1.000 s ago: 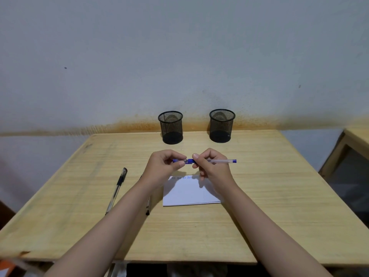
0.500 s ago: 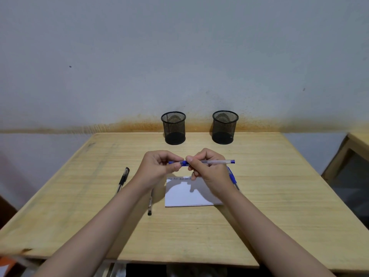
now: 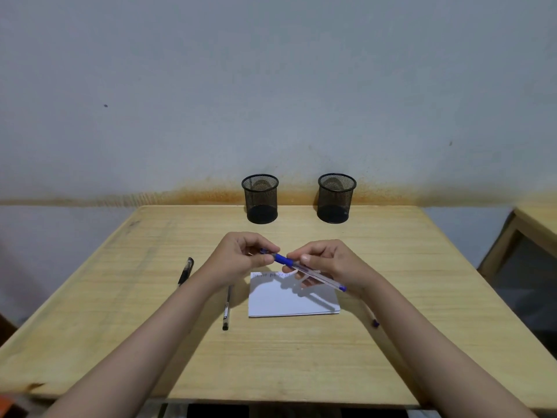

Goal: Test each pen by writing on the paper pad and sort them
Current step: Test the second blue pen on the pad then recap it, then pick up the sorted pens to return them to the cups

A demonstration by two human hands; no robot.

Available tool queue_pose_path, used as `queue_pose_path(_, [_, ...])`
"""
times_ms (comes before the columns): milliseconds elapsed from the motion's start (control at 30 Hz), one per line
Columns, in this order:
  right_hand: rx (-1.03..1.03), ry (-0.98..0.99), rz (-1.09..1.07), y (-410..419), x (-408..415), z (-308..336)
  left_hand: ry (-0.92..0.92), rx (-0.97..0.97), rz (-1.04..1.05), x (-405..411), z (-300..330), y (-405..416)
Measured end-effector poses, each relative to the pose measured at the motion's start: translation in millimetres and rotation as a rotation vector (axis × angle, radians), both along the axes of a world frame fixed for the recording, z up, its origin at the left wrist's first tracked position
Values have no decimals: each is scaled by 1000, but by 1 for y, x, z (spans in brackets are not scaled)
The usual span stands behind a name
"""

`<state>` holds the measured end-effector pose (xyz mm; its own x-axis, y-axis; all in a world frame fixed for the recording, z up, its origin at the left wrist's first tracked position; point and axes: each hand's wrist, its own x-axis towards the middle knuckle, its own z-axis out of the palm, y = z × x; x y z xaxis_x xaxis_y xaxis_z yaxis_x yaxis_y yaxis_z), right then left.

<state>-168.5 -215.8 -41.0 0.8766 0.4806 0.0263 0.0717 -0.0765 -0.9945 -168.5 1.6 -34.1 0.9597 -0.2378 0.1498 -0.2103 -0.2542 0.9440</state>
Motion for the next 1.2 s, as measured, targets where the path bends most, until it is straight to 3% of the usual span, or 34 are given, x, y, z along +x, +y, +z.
queue_pose_path(100, [-40,8,-85,5,-3,-2,12,38,77,-3,-6,-4])
queue_pose_path(333, [-304,-116,-524,-28,-3,-10,-80,464,553,-20,-29,35])
queue_pose_path(467, [-496,-206,-731,-53,-6,-22,123,667,721,-28,-40,56])
queue_pose_path(600, [-605,-201,-789,-63,-10,-31,234,726,704,-31,-48,57])
queue_pose_path(833, [-641,-197,-774,-58,-13,-41,210,794,668,-28,-49,39])
queue_pose_path(1200, [-850,-108,-637,-43,-1,-33,125,683,574,-21,-43,30])
